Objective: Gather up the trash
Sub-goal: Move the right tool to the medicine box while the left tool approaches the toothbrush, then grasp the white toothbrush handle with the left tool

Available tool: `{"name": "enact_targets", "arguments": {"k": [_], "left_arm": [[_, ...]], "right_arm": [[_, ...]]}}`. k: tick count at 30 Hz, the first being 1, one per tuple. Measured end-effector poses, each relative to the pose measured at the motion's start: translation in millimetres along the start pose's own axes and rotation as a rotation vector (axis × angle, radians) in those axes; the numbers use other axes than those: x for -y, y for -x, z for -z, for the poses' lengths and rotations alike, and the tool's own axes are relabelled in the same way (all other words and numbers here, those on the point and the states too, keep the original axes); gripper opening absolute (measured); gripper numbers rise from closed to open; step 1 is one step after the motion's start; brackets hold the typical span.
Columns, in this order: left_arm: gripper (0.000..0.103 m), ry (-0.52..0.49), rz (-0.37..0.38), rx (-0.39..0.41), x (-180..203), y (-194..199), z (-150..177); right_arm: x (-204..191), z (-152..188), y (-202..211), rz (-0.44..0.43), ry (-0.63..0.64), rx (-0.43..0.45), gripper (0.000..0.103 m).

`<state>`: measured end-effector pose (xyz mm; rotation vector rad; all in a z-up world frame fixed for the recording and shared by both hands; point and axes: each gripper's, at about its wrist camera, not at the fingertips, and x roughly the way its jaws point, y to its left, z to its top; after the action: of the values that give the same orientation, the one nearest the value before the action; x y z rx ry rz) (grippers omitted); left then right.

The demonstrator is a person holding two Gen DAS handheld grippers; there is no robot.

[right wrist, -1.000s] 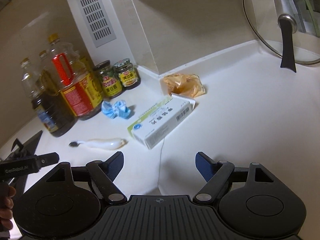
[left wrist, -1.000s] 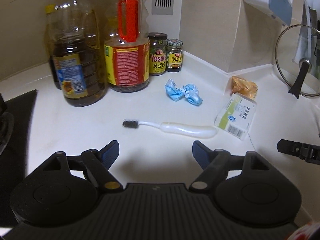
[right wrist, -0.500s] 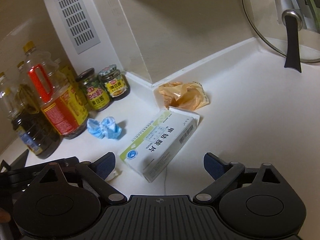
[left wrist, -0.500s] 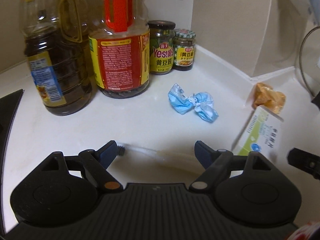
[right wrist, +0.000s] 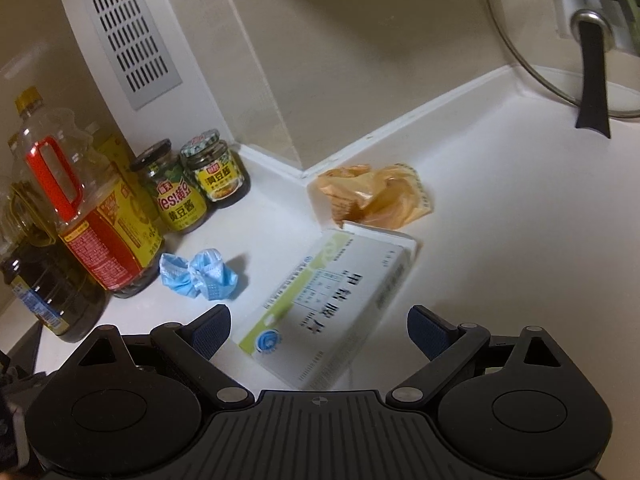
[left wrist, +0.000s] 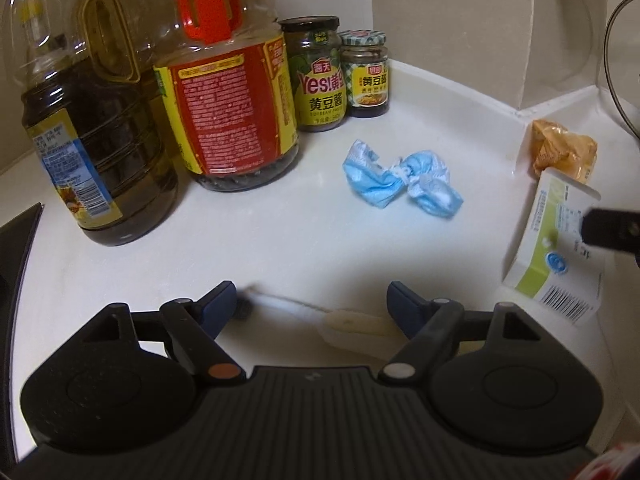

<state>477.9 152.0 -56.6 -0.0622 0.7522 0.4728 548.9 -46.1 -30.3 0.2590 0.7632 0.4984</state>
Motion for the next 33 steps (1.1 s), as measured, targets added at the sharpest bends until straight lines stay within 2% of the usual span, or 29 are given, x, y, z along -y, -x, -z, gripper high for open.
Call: {"name": "enact_targets", "arguments": {"k": [6,13,18,23,31,33], "left_arm": [[0.08,-0.006,-0.004,0.004,-15.9,0.7,7.4],[0.078,-0.012,0.0,0.004,-29.1,5.7,13.5],[0.074,-0.017,0.02,-0.004,-37.4,10.1,18.9],[0.067,-0.029,0.041,-0.008,-44.2,17.5,26.1],[0.058,-0.058,0.069,-0.013,-62.9,31.4,40.9],[0.058,-0.053,0.073,-0.019,-69.3,34.3,43.6]], "right_arm": [[-17.1,-3.0,-25.7,0.03,0.027,-0.036,0.095],[-23.2,-2.6,-52.7,0.134,0.058,-0.073,0.095],[-25.2,-3.3,-49.8,0.133,0.114,-0.094,0.094],[-14.5,3.1,-32.9,0.047,0.16,-0.147,0.093],[-1.0,27.6,3.0,-0.169,0.368,-0.217,0.092],[0.9,31.2,8.5,-0.179,0.378,-0.225,0.093]]}}
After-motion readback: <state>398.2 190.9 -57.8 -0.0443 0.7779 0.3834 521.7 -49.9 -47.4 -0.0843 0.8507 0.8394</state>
